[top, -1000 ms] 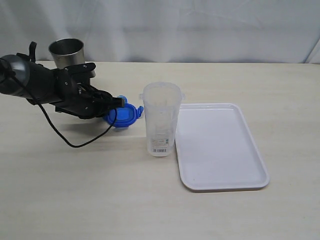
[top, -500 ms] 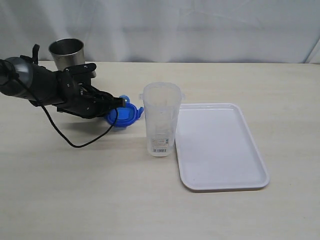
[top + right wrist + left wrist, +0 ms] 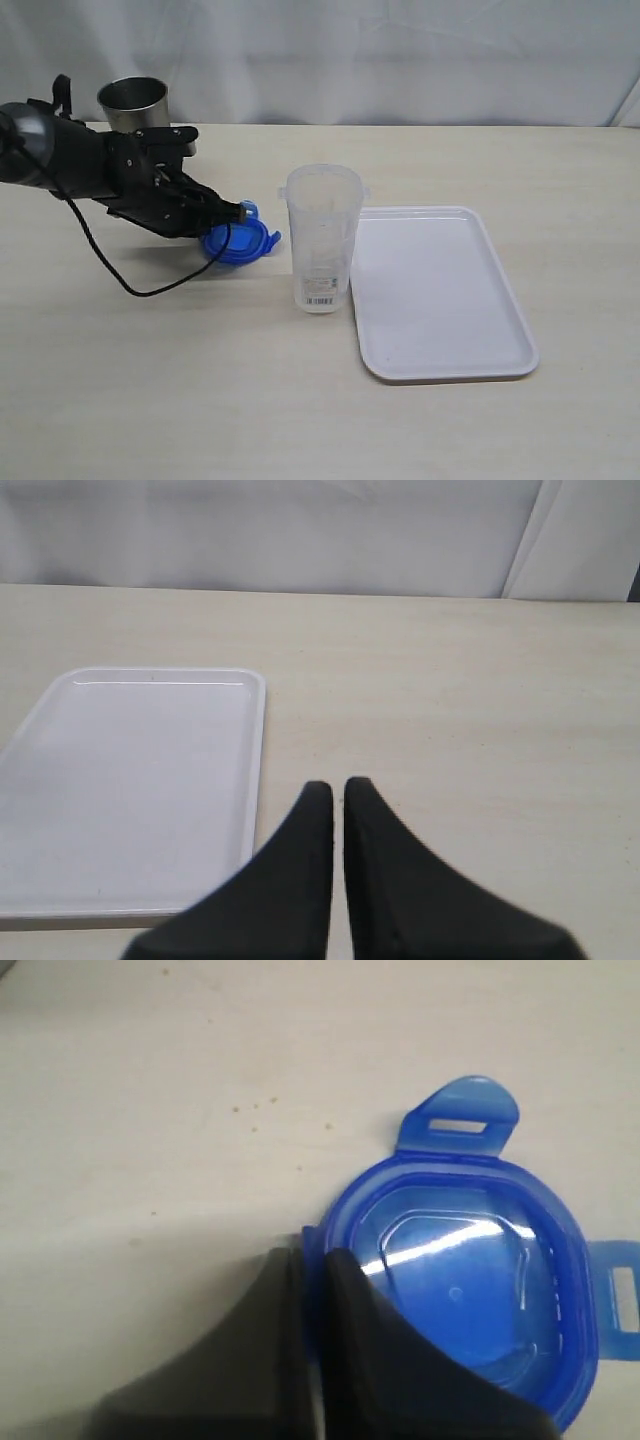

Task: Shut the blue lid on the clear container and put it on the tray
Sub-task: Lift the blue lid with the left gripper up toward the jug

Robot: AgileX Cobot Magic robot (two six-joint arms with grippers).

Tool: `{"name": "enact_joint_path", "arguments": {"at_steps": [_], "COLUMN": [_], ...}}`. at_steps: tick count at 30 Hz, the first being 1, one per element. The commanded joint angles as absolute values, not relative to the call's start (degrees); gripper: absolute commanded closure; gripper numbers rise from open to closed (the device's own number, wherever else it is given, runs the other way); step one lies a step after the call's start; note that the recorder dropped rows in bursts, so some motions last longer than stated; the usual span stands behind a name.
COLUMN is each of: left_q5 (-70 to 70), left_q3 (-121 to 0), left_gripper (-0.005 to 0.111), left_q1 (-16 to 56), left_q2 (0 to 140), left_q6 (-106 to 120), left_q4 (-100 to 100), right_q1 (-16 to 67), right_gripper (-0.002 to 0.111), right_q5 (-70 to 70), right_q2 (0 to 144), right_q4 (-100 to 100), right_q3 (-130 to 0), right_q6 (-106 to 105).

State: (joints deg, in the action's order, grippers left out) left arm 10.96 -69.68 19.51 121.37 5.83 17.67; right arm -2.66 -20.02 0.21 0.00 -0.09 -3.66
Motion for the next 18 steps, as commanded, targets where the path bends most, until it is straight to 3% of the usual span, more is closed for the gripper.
{"name": "enact_joint_path", "arguments": {"at_steps": [1,18], "left_q5": [15.2,23.8], "left_q3": [-69.5,-69.4], "left_gripper": [0.107,0.107], "left_q1": [19.7,19.7], "left_q2": [117.3,104.5], "left_q6": [6.3,6.2], "left_q4": [14.0,5.5], "right_q1": [-2.6,-2.6], "right_gripper": [0.104,0.104], "right_q5": [-19.8,-19.8], "right_q2": [0.0,0.0], "right_q4": [0.0,0.0], "right_q3": [0.0,0.0], "right_q6": [-3.7,-3.7]}}
